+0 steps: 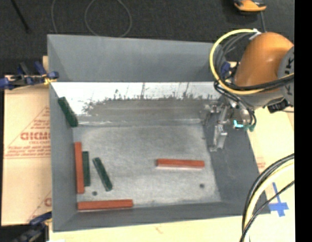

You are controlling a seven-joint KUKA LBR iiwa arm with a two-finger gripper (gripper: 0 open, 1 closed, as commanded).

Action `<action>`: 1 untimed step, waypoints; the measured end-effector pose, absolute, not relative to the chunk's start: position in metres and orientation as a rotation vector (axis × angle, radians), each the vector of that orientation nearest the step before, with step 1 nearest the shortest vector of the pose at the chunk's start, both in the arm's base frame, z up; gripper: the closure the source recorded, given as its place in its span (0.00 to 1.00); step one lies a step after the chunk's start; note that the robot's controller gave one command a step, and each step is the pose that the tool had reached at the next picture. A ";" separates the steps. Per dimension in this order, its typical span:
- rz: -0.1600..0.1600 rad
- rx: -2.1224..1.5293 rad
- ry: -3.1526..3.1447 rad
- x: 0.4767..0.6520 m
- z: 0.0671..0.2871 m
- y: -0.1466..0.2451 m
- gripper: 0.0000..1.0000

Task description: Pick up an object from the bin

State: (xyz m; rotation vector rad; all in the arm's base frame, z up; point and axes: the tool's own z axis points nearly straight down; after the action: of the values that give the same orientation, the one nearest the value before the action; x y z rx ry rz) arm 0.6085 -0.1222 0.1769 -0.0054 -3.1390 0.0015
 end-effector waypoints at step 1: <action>-0.002 0.167 -3.136 0.604 0.067 -0.039 0.00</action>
Offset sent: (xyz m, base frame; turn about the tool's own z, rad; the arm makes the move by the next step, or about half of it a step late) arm -0.0042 0.0812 -0.1069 -0.1040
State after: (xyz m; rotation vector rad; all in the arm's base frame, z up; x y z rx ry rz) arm 0.6039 -0.0393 0.0673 0.1670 -3.1358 -0.0016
